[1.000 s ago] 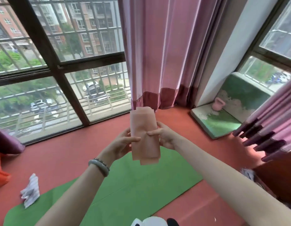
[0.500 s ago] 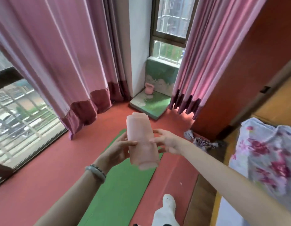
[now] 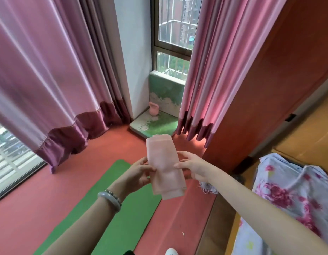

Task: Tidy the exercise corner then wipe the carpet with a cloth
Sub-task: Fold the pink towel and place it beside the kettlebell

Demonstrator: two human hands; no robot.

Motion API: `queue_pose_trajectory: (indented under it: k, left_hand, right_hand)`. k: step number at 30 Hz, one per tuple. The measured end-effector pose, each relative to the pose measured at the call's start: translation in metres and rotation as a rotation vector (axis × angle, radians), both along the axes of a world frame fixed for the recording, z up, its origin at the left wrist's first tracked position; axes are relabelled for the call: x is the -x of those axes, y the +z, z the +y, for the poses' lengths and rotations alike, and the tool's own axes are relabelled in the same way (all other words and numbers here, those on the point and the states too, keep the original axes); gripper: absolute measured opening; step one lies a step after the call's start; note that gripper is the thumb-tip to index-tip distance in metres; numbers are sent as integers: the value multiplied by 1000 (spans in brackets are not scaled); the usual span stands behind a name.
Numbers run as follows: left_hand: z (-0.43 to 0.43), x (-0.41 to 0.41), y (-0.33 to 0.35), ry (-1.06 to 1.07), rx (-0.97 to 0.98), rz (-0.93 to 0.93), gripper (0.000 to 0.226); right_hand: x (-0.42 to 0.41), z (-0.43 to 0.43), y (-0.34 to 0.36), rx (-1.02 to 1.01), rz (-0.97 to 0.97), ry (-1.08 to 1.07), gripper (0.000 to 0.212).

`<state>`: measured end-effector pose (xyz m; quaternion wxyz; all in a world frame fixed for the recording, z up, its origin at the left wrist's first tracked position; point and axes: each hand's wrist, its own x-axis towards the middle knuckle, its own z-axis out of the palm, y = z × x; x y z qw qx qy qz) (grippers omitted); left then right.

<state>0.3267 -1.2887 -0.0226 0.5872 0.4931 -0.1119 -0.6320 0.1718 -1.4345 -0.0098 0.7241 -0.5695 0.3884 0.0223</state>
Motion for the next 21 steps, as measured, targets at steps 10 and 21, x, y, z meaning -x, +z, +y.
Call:
queue_pose_trajectory:
  k: [10,21]
  left_hand:
    - [-119,-48,-7,63,-18,16,54]
    - [-277,-170,-9,156,-17,23,51]
  right_hand:
    - [-50,-121,-14,-60,-85,2,50]
    - [-186,-286,-8,-29,-69,77,48]
